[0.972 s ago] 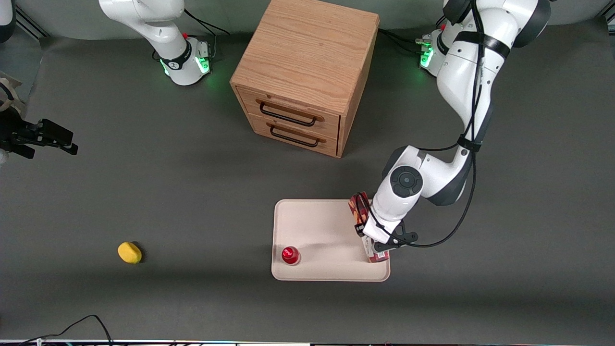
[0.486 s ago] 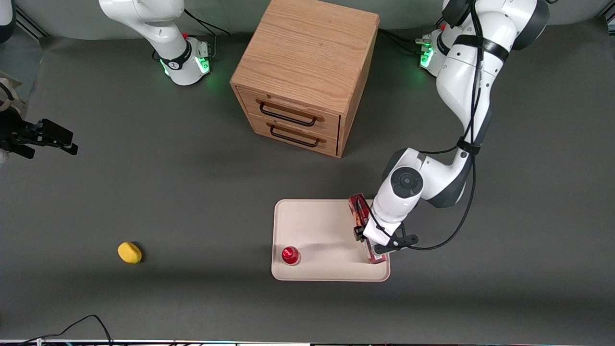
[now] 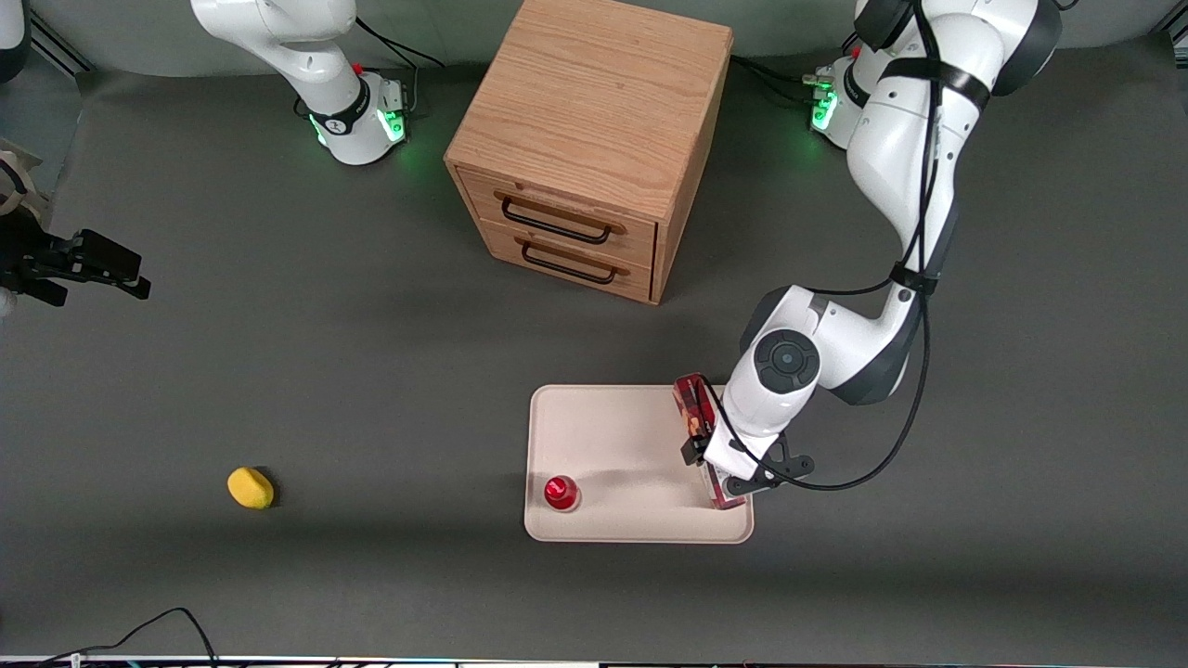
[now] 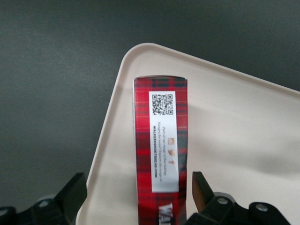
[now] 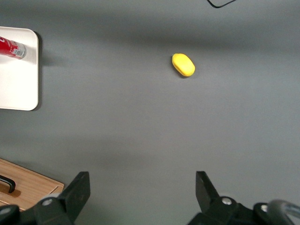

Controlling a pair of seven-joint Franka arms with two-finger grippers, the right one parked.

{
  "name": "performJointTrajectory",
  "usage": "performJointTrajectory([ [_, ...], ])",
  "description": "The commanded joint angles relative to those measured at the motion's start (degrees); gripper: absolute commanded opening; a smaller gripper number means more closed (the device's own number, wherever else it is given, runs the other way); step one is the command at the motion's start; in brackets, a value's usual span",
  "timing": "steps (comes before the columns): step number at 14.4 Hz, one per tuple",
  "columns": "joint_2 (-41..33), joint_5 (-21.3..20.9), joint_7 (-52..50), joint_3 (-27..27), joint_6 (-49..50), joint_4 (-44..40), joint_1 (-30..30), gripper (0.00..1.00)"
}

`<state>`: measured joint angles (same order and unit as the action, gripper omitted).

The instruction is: Place red cookie box on tray

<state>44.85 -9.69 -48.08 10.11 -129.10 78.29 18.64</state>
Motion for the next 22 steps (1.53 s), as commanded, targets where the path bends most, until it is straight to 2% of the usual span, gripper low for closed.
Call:
performJointTrajectory([
  [1,-3.7,-0.2,-1.0,2.4,9.7,-1.8,0.3,1.00],
  [5,-12.7,1.9,0.2,3.2,27.4,-3.9,0.1,1.00],
  [9,-23.3,4.6,7.5,2.7,41.5,-2.6,-0.6,1.00],
  [11,-28.0,4.9,9.0,2.5,45.9,-0.3,-1.6,1.00],
  [13,-35.0,4.9,13.3,2.5,46.0,7.0,-3.1,1.00],
  [14,-38.4,5.5,16.4,1.5,45.2,10.9,-4.0,1.00],
  [17,-45.5,10.3,30.7,-8.7,44.9,17.3,-4.0,1.00],
  [22,-51.6,9.0,43.6,-17.5,46.2,21.7,-3.9,1.00],
])
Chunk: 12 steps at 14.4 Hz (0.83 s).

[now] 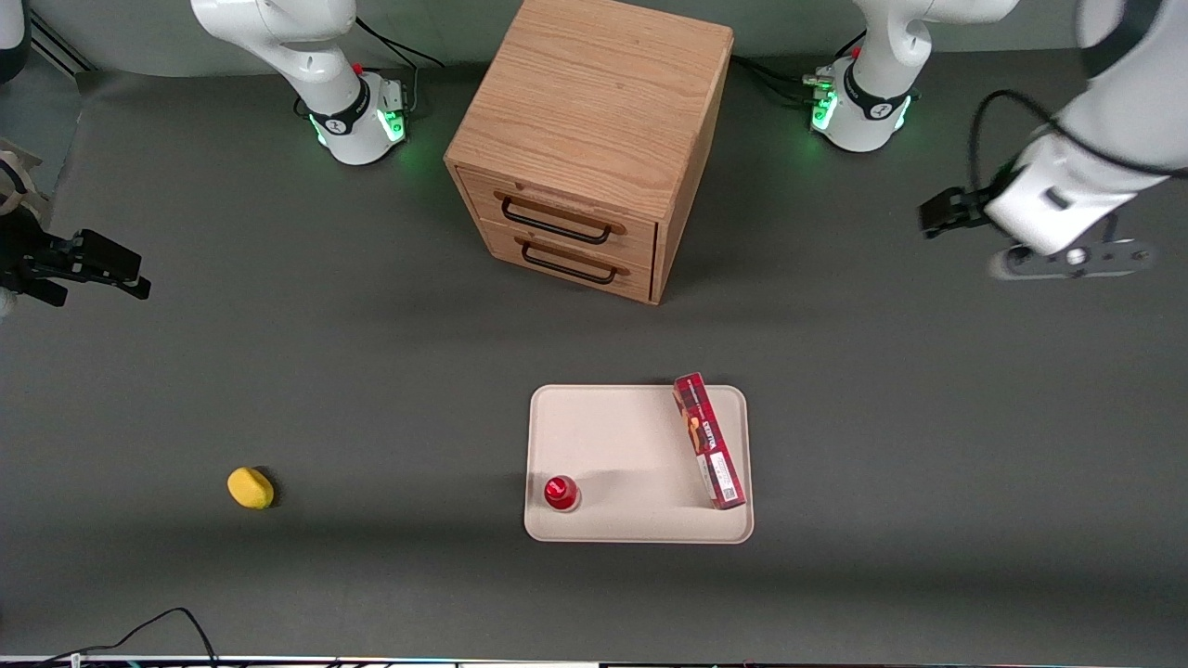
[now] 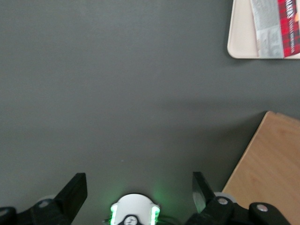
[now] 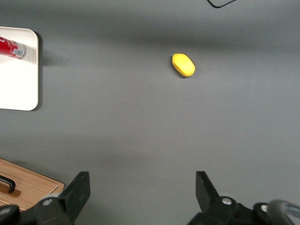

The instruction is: Place red cookie box on tray

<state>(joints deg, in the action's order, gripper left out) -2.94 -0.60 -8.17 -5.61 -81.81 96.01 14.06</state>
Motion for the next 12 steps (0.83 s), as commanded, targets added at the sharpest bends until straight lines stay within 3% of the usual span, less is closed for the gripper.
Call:
performJointTrajectory([
  [1,-3.8,-1.4,4.8,-2.3,-1.1,3.5,0.7,1.00],
  [5,-2.9,-3.2,9.6,-5.6,-0.7,-2.2,0.5,1.00],
  [12,-1.5,-3.2,8.9,-5.6,2.2,-8.8,0.7,1.00],
])
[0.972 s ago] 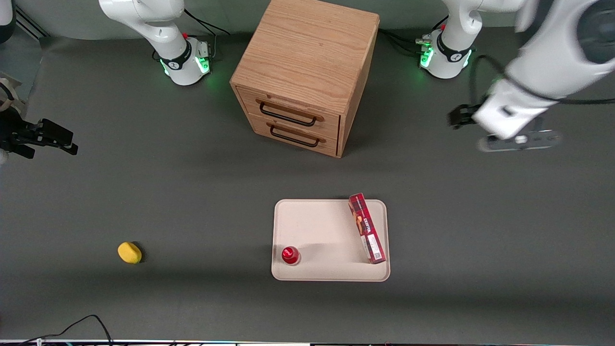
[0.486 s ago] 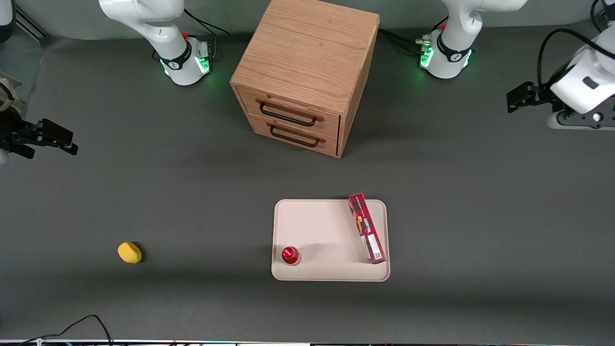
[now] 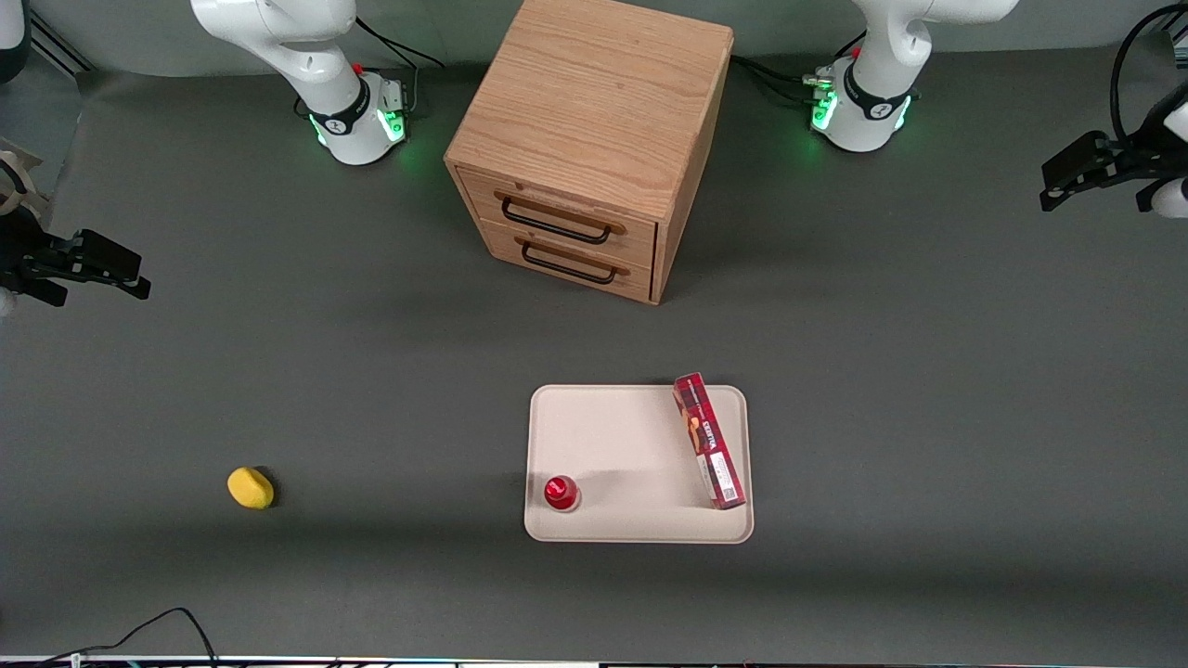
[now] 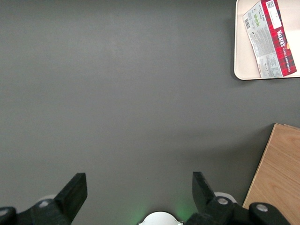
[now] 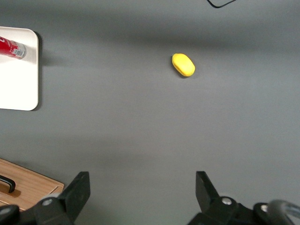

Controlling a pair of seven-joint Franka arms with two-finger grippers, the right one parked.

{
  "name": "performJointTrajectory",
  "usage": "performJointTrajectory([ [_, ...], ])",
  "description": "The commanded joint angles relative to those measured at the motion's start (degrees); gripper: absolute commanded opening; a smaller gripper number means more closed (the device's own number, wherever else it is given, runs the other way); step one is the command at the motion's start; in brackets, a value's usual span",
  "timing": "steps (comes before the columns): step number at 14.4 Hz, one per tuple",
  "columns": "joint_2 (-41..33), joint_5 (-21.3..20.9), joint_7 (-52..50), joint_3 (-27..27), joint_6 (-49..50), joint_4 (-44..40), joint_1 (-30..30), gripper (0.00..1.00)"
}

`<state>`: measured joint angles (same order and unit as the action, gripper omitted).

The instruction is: Place red cookie box on tray

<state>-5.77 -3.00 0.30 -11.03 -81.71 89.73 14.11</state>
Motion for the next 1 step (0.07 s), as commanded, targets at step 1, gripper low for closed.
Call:
performJointTrajectory([
  [1,1.4,-0.8,0.4,-0.2,2.3,-2.4,0.7,1.00],
])
